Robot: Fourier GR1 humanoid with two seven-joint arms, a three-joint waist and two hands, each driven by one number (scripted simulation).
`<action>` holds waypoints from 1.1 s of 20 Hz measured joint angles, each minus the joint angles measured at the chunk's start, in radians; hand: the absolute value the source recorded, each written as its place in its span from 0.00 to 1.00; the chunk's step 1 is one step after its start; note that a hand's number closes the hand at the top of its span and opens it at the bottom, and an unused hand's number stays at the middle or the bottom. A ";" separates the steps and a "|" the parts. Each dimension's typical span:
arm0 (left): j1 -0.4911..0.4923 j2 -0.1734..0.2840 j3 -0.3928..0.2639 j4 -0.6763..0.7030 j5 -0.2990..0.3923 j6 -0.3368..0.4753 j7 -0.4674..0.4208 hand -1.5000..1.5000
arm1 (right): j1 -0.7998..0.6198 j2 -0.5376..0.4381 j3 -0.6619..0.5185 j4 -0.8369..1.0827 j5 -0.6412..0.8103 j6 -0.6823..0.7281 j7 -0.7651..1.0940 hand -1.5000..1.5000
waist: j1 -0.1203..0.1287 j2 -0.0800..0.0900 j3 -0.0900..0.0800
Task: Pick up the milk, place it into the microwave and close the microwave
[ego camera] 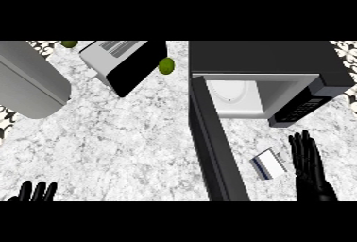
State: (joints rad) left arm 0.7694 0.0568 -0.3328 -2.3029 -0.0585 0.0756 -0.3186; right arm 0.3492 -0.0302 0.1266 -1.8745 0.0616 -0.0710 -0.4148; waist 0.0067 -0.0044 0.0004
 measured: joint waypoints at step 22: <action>0.070 0.042 -0.047 0.000 0.007 0.030 -0.070 0.00 | -0.164 -0.107 -0.240 0.537 -0.041 0.078 -0.269 0.00 | 0.002 0.003 0.000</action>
State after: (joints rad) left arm 0.8399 0.0992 -0.3795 -2.3026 -0.0519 0.1054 -0.3886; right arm 0.1857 -0.1370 -0.1134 -1.3372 0.0205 0.0068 -0.6836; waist 0.0084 -0.0014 0.0003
